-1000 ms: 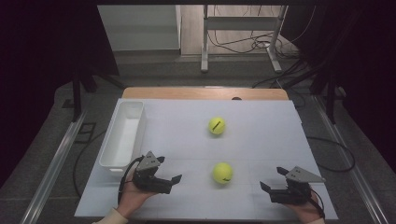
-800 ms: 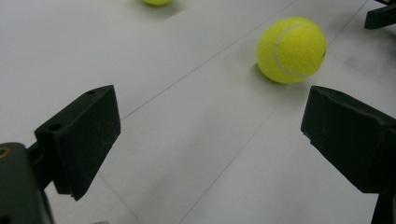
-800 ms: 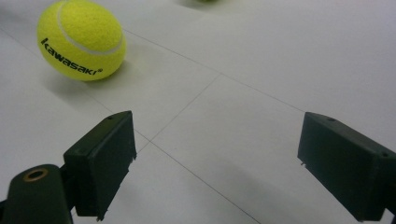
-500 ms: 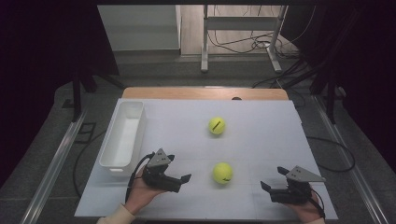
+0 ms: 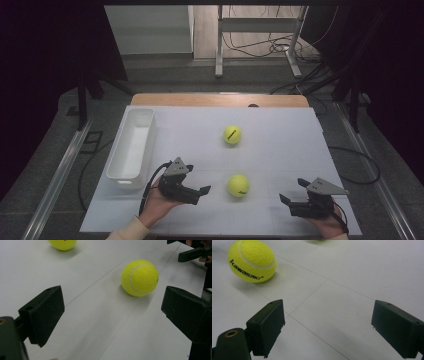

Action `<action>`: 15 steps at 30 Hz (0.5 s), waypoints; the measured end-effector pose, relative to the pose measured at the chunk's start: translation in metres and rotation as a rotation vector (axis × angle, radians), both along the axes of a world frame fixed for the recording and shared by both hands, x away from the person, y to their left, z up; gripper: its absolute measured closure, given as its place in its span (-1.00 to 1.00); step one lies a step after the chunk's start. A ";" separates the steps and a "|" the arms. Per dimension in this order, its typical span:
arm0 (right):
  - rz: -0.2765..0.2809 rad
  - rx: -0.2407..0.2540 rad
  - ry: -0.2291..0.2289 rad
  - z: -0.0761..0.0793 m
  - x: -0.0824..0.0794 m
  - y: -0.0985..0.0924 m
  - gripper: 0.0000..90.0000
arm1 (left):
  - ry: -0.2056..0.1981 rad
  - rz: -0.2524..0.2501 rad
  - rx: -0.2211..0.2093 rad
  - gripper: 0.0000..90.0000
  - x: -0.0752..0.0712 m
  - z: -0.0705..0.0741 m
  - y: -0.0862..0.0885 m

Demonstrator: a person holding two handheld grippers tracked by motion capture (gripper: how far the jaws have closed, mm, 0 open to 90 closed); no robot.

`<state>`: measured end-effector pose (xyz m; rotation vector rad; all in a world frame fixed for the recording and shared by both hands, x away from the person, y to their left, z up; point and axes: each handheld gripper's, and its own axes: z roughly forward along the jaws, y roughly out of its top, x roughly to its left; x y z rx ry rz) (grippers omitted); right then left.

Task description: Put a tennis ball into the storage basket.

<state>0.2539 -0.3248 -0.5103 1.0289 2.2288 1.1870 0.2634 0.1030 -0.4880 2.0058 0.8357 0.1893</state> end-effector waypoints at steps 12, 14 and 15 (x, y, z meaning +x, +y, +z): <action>-0.001 0.002 -0.004 0.000 0.000 0.000 -0.73 | 0.001 -0.025 0.001 -0.88 0.002 0.000 -0.015; -0.001 0.003 -0.004 0.000 0.000 0.000 -0.73 | 0.003 -0.028 0.001 -0.88 0.003 0.001 -0.016; -0.001 0.004 -0.004 0.001 0.000 0.000 -0.73 | 0.005 -0.029 -0.001 -0.88 0.003 0.001 -0.018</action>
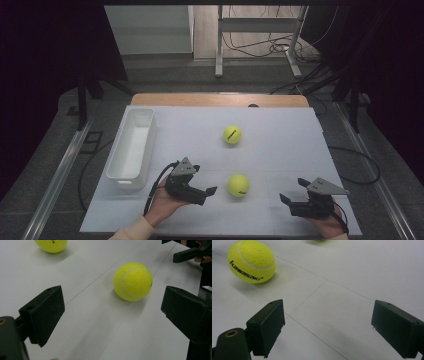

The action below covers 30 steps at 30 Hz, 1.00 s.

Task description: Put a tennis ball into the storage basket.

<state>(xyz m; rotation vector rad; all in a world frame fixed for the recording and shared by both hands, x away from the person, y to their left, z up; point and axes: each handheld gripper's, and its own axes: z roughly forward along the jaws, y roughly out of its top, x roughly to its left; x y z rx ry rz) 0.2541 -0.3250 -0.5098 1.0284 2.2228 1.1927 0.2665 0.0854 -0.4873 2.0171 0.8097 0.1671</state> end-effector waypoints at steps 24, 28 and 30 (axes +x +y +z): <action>-0.001 -0.002 -0.002 0.000 0.000 0.000 -0.73 | 0.040 -0.068 0.015 -0.88 0.011 -0.004 -0.034; -0.002 -0.002 -0.002 0.000 0.000 0.000 -0.73 | 0.043 -0.076 0.019 -0.88 0.013 -0.004 -0.039; -0.002 -0.002 -0.002 0.000 0.000 0.000 -0.73 | 0.042 -0.083 0.021 -0.88 0.015 -0.005 -0.042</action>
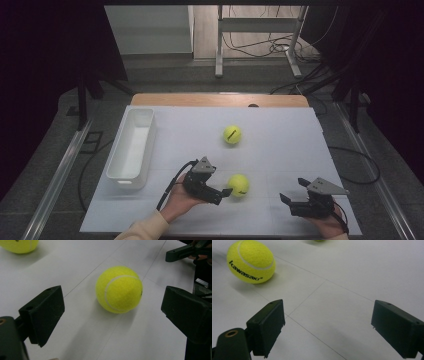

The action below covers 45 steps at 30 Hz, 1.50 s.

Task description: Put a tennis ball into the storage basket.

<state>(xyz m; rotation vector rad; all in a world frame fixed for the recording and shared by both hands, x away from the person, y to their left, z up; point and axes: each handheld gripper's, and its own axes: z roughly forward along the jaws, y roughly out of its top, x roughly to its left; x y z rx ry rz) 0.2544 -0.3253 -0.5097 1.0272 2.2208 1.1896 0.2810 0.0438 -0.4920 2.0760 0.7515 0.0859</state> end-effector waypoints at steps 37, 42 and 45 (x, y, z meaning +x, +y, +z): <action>-0.003 -0.001 0.001 0.000 0.000 0.000 -0.73 | 0.043 -0.050 0.049 -0.87 0.019 -0.012 -0.039; -0.003 0.000 0.002 0.000 0.000 -0.001 -0.73 | 0.049 -0.066 0.057 -0.87 0.020 -0.014 -0.046; -0.003 0.000 0.002 0.000 0.000 -0.001 -0.73 | 0.052 -0.069 0.061 -0.87 0.022 -0.014 -0.049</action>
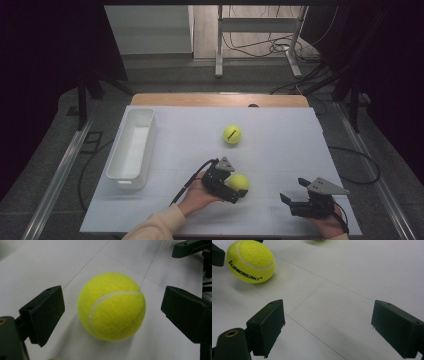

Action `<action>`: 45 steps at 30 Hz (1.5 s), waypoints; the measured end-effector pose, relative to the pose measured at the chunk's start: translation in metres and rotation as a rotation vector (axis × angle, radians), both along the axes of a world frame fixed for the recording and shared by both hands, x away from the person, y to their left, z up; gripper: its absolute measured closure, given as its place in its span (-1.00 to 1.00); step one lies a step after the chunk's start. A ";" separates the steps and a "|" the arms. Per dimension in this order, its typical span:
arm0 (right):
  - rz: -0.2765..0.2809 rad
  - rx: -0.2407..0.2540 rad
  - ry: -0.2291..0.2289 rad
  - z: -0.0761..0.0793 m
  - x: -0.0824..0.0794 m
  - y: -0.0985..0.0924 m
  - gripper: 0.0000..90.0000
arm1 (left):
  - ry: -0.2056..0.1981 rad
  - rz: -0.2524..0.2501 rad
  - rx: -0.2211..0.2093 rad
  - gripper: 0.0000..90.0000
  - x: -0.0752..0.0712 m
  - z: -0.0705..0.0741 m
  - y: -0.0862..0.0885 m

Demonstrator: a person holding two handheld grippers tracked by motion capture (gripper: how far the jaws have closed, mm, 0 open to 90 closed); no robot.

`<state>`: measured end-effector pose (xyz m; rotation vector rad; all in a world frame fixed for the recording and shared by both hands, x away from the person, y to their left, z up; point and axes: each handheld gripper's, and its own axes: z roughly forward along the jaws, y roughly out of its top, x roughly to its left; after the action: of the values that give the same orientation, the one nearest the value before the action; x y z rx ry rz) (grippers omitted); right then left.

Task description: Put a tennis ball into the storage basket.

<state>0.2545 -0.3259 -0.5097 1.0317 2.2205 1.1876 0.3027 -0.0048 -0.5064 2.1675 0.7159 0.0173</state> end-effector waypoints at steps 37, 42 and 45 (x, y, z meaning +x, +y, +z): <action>-0.006 0.005 -0.002 0.001 0.000 -0.001 -0.73 | -0.002 -0.040 0.093 -0.44 0.004 -0.006 -0.013; -0.004 0.009 -0.002 0.001 0.000 -0.001 -0.73 | -0.012 -0.036 0.078 -0.43 0.005 -0.001 -0.009; -0.004 0.009 -0.003 0.001 0.000 -0.001 -0.73 | -0.010 -0.034 0.066 -0.43 0.005 0.002 -0.006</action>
<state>0.2541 -0.3270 -0.5088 1.0375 2.2114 1.1980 0.3079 -0.0112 -0.5046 2.2406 0.6813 0.0345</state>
